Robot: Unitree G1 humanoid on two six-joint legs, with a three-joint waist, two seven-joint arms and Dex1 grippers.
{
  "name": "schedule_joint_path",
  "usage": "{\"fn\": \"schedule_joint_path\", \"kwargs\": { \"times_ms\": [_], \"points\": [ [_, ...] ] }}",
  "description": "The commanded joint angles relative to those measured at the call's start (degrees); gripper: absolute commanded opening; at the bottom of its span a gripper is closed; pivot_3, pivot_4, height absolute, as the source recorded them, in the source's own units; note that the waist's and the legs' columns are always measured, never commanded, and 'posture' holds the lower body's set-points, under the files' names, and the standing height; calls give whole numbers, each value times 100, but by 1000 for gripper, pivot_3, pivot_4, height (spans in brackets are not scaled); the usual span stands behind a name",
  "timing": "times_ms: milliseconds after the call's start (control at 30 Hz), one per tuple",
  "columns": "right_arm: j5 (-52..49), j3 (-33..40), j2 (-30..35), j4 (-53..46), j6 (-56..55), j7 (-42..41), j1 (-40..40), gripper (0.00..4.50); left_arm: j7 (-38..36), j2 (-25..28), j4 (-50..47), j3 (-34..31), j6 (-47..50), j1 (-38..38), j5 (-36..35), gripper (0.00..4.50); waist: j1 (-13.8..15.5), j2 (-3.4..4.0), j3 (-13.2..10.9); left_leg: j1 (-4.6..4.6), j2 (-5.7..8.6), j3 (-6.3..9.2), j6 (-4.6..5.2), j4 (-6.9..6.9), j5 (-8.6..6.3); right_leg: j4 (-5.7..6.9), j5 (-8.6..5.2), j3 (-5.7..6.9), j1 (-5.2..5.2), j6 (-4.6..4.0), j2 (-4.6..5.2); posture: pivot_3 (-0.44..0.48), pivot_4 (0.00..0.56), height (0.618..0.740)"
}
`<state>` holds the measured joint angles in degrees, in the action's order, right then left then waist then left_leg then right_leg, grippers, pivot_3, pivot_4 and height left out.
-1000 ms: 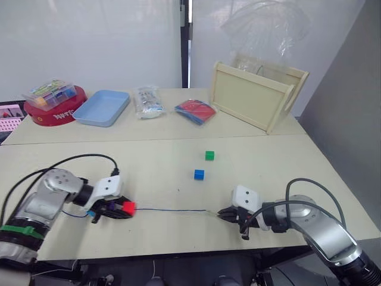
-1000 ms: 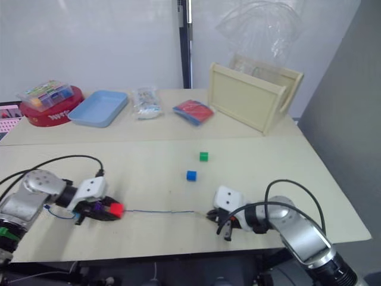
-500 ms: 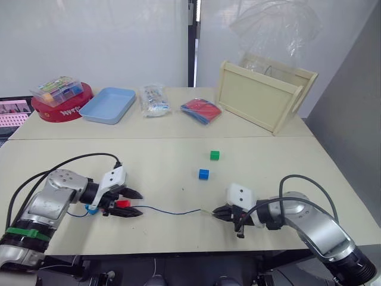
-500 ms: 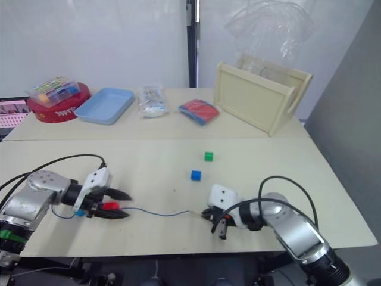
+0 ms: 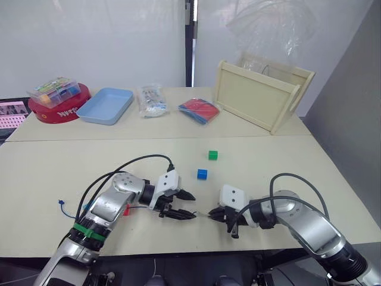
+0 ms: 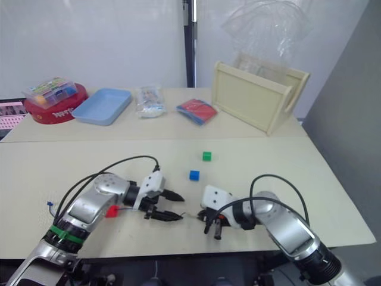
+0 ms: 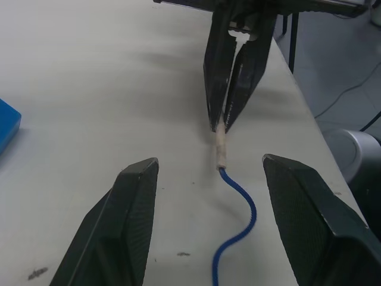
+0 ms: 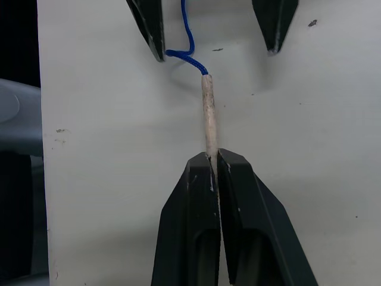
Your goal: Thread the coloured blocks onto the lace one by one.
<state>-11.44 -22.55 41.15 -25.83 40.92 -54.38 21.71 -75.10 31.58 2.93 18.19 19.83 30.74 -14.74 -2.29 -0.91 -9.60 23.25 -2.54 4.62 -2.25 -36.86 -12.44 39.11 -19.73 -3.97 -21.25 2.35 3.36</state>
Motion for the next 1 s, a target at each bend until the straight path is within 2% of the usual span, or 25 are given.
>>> {"fn": "schedule_joint_path", "kwargs": {
  "times_ms": [33,200,333,367,500,533,800,900,1000],
  "points": [
    [12,-16,-23,-124,57,21,84,0,-20,-90,-48,38,97,44,-66,2951,-3,0,0,1,0,0,0,0,0,0,0,0,0,0,1,0,150,740],
    [-8,7,-18,-171,133,42,112,0,-2,-141,-84,144,144,46,-19,2951,2,0,0,1,1,0,0,-1,0,0,0,0,0,0,1,0,150,740],
    [-37,27,-9,-239,181,68,95,0,127,-269,-169,199,237,14,10,1792,6,0,0,2,1,0,0,-1,0,-1,0,0,0,0,1,0,150,740],
    [-42,28,-9,-245,190,71,99,0,136,-276,-178,215,245,10,25,1347,6,0,0,2,1,0,0,-1,0,-1,0,0,1,0,1,0,150,740],
    [-52,46,0,-253,223,73,111,0,207,-295,-238,266,306,-12,28,83,3,0,0,1,1,0,0,-1,0,-1,0,0,0,0,1,0,150,740],
    [-48,44,-2,-243,223,74,120,0,219,-288,-235,280,309,-6,37,37,3,0,0,1,1,0,0,-1,0,0,0,0,0,0,1,0,150,740],
    [-52,61,-5,-212,233,62,160,0,275,-273,-234,279,306,-14,71,37,7,0,0,1,1,0,0,-1,0,-1,0,0,1,0,1,0,150,740],
    [-40,47,-6,-193,231,62,163,0,282,-360,-336,41,549,21,-246,910,6,0,0,1,1,0,0,-1,0,-1,0,0,1,0,1,0,150,740],
    [-41,41,-4,-182,233,61,175,0,277,-269,-439,55,513,34,-191,1889,4,0,0,2,1,1,0,-1,0,-1,0,0,1,0,1,0,150,740]
  ]
}}
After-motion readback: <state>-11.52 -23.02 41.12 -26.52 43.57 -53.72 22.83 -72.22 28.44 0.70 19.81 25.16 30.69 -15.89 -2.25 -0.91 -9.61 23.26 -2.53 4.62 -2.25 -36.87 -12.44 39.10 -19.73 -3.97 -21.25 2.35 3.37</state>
